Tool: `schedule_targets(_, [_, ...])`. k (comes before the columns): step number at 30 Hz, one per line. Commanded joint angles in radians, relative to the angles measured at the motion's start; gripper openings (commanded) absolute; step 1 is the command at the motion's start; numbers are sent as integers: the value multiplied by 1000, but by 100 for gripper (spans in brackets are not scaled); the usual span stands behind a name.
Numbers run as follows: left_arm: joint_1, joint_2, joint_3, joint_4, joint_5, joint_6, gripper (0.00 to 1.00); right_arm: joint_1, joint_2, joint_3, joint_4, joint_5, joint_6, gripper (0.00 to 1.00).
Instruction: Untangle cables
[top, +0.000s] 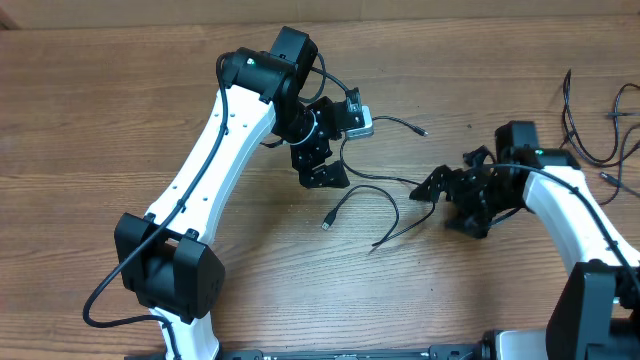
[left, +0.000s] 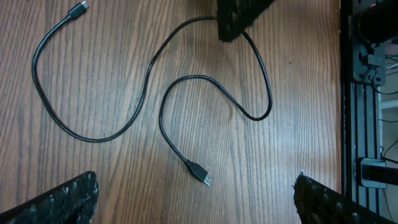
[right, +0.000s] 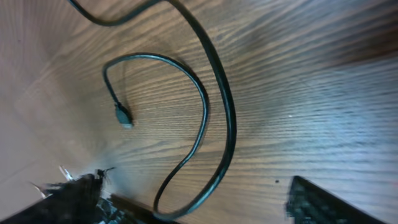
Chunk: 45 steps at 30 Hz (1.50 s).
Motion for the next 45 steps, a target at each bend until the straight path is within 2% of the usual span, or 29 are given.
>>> schedule_targets(1, [-6, 8, -4, 0, 2, 4, 100, 34, -6, -28, 17, -18, 15, 84])
schedule_targets(3, [-6, 8, -4, 0, 2, 4, 100, 51, -6, -29, 31, -18, 16, 76])
schedule_targets(9, [-6, 8, -4, 0, 2, 4, 100, 81, -6, -30, 66, 5, 61, 72])
schedule_targets(13, [-6, 8, -4, 0, 2, 4, 100, 103, -6, -31, 71, 74, 84, 63])
schedule_targets(14, [-6, 8, -4, 0, 2, 4, 100, 106, -6, -31, 71, 83, 97, 52])
schedule_targets(15, [-6, 8, -4, 0, 2, 3, 100, 108, -6, -31, 73, 85, 98, 36])
schedule_targets(18, [-6, 8, -4, 0, 2, 4, 100, 115, -6, -31, 84, 89, 99, 6])
schedule_targets(19, [-6, 8, -4, 0, 2, 4, 100, 115, -6, -31, 87, 89, 99, 4])
schedule_targets(23, [-6, 8, -4, 0, 2, 4, 100, 115, -6, -31, 114, 93, 117, 4])
schedule_targets(29, [-6, 8, -4, 0, 2, 4, 100, 103, -6, -13, 243, 66, 203, 4])
schedule_targets(36, [-6, 9, -4, 0, 2, 4, 100, 98, -6, 154, 359, 65, 227, 4])
schedule_targets(40, [-6, 9, -4, 0, 2, 4, 100, 98, -6, 360, 360, 240, 228, 4])
schedule_targets(45, [-6, 9, -4, 0, 2, 4, 100, 98, -6, 469, 462, 497, 221, 4])
